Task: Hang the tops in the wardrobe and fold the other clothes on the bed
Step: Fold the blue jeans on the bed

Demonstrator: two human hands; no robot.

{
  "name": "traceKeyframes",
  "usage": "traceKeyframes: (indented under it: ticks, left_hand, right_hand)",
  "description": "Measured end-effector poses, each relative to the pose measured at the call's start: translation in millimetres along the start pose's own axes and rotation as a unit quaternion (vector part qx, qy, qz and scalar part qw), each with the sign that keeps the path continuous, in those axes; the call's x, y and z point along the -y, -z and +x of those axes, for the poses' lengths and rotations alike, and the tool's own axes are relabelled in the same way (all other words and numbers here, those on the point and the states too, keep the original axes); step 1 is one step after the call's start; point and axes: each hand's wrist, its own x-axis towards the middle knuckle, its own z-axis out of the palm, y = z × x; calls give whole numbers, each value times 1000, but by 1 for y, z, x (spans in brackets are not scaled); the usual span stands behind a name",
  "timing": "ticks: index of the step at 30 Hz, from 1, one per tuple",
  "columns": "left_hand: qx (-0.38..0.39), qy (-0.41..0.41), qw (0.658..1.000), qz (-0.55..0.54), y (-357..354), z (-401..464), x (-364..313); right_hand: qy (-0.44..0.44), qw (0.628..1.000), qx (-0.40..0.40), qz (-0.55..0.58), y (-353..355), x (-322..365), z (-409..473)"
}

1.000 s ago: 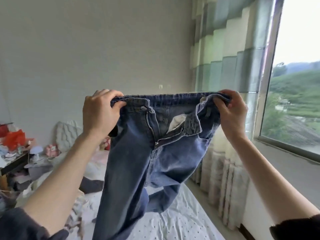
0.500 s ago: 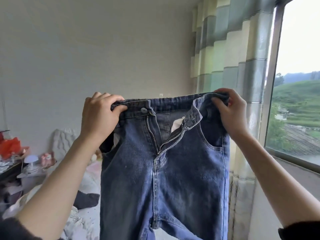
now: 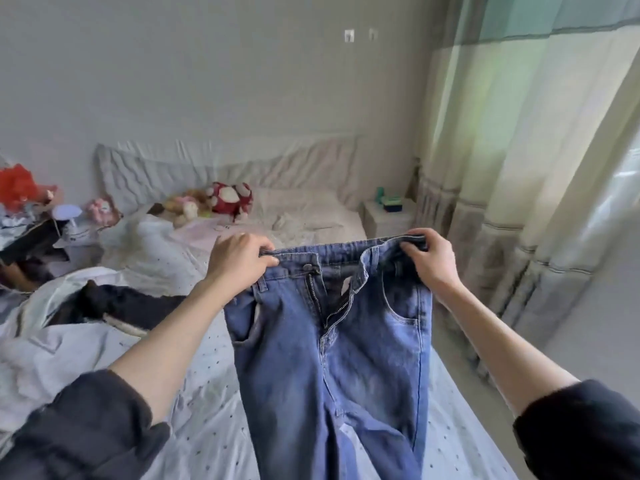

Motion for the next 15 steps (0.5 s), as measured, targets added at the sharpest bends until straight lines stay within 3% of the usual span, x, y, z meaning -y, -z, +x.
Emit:
traceKeyframes:
  ticks: [3, 5, 7, 10, 15]
  left_hand:
    - [7, 13, 997, 80, -70, 46, 16]
    - [-20, 18, 996, 84, -109, 60, 26]
    - [8, 25, 998, 65, -160, 61, 39]
    - [125, 43, 990, 45, -231, 23, 58]
    - [306, 88, 948, -20, -326, -82, 85]
  right_hand:
    - [-46, 999, 8, -7, -56, -54, 44]
    - [-82, 996, 43, -11, -83, -81, 57]
    - [-119, 988, 93, -37, -115, -124, 52]
    - [-142, 965, 192, -104, -148, -186, 8]
    - [-133, 896, 367, -211, -182, -275, -88]
